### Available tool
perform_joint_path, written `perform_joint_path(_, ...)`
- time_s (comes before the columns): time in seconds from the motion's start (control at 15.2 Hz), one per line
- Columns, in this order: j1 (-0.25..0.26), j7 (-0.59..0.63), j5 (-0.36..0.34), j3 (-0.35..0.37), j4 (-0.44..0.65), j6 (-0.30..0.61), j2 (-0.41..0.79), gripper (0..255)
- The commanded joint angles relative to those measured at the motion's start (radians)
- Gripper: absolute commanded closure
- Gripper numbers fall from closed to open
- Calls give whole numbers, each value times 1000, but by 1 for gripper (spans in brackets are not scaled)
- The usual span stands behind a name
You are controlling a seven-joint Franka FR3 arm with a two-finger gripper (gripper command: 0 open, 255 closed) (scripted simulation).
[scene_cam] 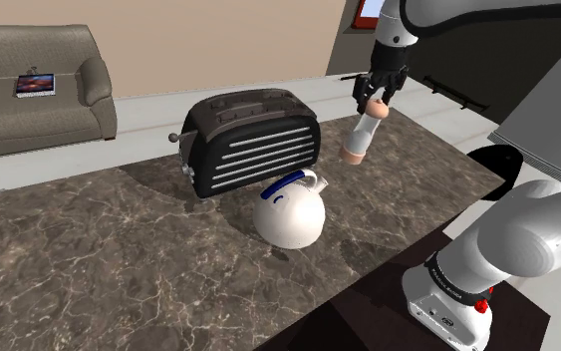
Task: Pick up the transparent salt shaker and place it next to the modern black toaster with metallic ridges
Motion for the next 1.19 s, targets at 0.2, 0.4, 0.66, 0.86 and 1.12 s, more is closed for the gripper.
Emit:
perform_joint_path(0.2, -1, 10, -4, -1, -65, 74, 9, 255)
perform_joint_path(0.4, -2, 16, -7, -1, -99, 116, 18, 255)
perform_joint_path(0.66, -3, 26, -11, -1, -141, 173, 34, 255)
perform_joint_path(0.86, -4, 33, -15, -1, -170, 217, 48, 255)
perform_joint_path(1.12, -6, 45, -22, 0, -212, 285, 76, 255)
